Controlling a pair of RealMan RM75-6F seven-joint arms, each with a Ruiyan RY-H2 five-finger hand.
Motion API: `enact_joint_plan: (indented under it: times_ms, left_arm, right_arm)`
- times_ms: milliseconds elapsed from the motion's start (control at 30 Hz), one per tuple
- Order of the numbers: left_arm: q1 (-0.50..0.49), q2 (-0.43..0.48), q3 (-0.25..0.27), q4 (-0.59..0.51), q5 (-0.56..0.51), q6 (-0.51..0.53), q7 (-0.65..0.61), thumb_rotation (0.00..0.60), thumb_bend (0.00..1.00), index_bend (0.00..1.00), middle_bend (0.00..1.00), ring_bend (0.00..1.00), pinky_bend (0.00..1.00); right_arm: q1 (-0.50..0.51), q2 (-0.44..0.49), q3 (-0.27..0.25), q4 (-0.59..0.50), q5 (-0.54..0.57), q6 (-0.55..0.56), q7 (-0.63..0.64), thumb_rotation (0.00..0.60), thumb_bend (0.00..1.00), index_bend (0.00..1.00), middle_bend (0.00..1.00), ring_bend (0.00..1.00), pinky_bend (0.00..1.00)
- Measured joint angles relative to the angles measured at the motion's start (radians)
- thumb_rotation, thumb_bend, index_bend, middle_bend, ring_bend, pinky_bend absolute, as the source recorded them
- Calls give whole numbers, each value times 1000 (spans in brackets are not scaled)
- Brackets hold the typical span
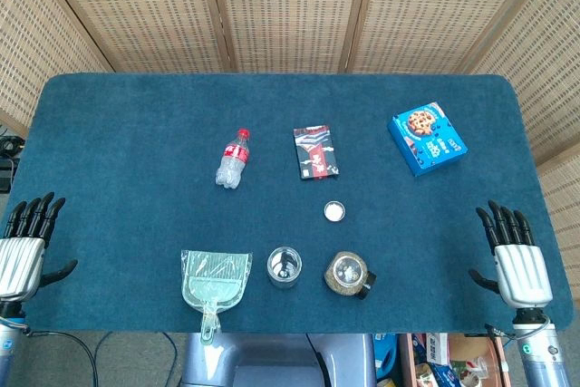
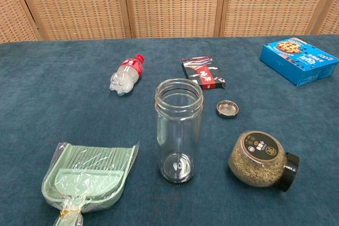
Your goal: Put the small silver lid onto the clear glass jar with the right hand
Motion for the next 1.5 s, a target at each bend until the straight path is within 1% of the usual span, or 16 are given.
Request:
enact_joint_plan:
  times_ms: [367,1100,1167,1333,1500]
  left_arm:
    - [5,3,1,-5,5,10,1,600,189,0,0,0,0]
    - [1,2,1,-4,1,-1,0,600,189,0,0,0,0]
    - [1,2,2,-4,4,1,1,600,189,0,0,0,0]
    - [0,2,2,-3,4,-1,-3,600,189,0,0,0,0]
    - [-1,1,-1,2,-2,-6,-7,600,189,0,0,0,0]
  right_arm:
    - [2,-1,-5,1,-3,-9,0,600,0,0,0,0,0]
    - [6,-7,1,3,3,-9,-4,600,0,3,0,0,0]
    - [8,-12,4,5,0,-4,2,600,0,24,0,0,4]
    - [25,-20,25,8,-5,-2,15,600,0,175,0,0,103]
    - [77,-12,70,-20,2,-34,-2,600,0,249,20,0,144]
